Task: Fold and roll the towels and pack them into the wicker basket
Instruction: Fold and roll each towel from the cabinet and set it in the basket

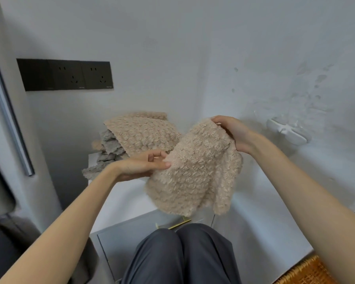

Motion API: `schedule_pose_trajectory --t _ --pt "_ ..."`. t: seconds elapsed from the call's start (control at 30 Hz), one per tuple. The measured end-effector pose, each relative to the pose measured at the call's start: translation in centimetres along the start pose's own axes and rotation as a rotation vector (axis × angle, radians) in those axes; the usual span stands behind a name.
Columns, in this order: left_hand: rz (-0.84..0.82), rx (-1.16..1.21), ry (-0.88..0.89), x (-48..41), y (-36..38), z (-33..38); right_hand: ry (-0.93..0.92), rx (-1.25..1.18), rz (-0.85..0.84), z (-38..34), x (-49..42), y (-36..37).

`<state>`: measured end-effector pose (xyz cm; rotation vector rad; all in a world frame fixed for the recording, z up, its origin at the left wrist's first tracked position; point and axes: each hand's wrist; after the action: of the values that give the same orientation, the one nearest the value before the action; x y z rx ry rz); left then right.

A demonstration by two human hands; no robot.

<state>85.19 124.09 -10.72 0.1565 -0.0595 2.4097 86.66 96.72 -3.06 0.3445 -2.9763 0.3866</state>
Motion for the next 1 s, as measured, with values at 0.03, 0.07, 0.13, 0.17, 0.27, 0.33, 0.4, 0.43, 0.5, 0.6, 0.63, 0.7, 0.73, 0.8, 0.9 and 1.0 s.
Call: schedule_pose_trajectory --t 0.03,0.07,0.13,0.17,0.27,0.33,0.4,0.43,0.5,0.6,0.63,0.7,0.73,0.8,0.9,1.0 --pt "0.01 -0.094 -0.016 0.4 -0.1 0.2 0.02 0.011 0.038 0.3 0.0 -0.1" --pt "0.019 -0.184 -0.023 0.8 -0.3 0.5 0.034 0.02 0.068 0.7 -0.1 -0.3" --pt "0.079 -0.319 -0.003 1.3 -0.7 1.0 0.034 0.059 0.11 1.5 -0.2 -0.6" --pt "0.128 -0.359 0.013 1.5 -1.0 1.5 0.025 0.092 0.127 1.8 -0.1 -0.8" --pt "0.258 -0.495 0.04 1.8 -2.0 3.0 0.008 0.174 0.149 2.7 -0.2 -1.6" --pt "0.3 -0.581 0.057 1.9 -2.6 4.0 0.016 0.287 0.179 3.1 -0.3 -1.9" --pt "0.36 -0.701 0.102 1.6 -2.9 4.6 0.023 0.431 0.212 3.4 -0.5 -1.7" --pt "0.4 -0.796 0.128 1.4 -3.0 4.7 0.019 0.458 0.224 3.5 -0.7 -1.3" --pt "0.494 -1.017 0.144 0.7 -3.0 4.6 0.013 0.407 0.244 3.6 -1.3 -0.6" --pt "0.687 -1.224 0.157 -0.5 -2.8 4.0 -0.006 0.185 0.247 3.9 -2.6 0.5" --pt "0.743 -1.246 0.174 -0.9 -2.8 3.9 -0.018 0.144 0.254 4.0 -3.2 0.7" --pt "0.819 -1.259 0.218 -1.6 -2.8 3.7 -0.031 0.116 0.283 4.2 -4.4 0.9" --pt "0.841 -1.258 0.238 -1.9 -2.9 3.6 -0.031 0.11 0.304 4.3 -5.0 1.0" --pt "0.873 -1.263 0.26 -2.4 -3.1 3.3 -0.028 0.094 0.354 4.5 -6.0 1.1" --pt "0.906 -1.345 0.265 -2.9 -3.6 2.4 -0.048 0.06 0.405 5.4 -7.2 1.3" --pt "0.9 -1.403 0.319 -2.6 -3.9 0.7 -0.055 0.064 0.422 7.1 -7.9 1.6"
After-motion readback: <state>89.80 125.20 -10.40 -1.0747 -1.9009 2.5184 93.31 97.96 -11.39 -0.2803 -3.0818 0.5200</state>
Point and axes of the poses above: each hand's wrist, its own x-axis away from the middle knuckle, its own y-axis out of the palm, z = x × y, and after that the axes turned 11 degrees about x, right-handed
